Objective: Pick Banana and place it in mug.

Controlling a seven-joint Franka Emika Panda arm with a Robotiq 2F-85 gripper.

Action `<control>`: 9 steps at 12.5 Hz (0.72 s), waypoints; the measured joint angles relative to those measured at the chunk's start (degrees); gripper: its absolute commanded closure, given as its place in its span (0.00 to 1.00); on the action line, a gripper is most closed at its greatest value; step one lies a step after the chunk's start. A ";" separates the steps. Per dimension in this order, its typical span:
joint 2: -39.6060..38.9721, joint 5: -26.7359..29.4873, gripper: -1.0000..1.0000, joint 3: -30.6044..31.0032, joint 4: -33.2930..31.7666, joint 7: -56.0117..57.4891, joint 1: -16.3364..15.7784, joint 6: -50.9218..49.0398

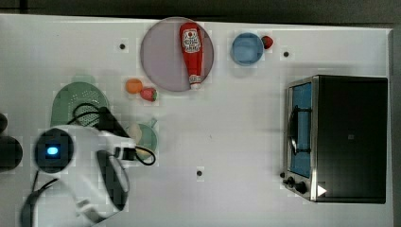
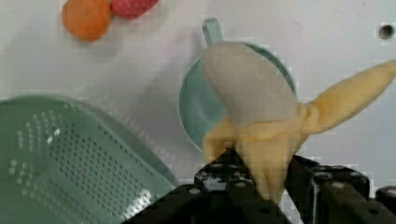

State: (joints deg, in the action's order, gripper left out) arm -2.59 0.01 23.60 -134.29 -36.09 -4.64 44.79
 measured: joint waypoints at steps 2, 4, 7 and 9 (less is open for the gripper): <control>-1.87 -0.04 0.76 -0.04 -3.02 -3.97 0.99 3.08; -3.06 -0.43 0.64 -0.04 -3.47 -5.85 0.95 3.97; -3.96 -0.52 0.27 0.73 -2.57 -5.85 0.13 5.40; -1.47 -0.24 0.04 1.51 -4.25 -5.93 0.87 6.57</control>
State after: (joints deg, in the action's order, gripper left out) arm -4.06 -0.23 25.11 -138.54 -42.02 -3.77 51.36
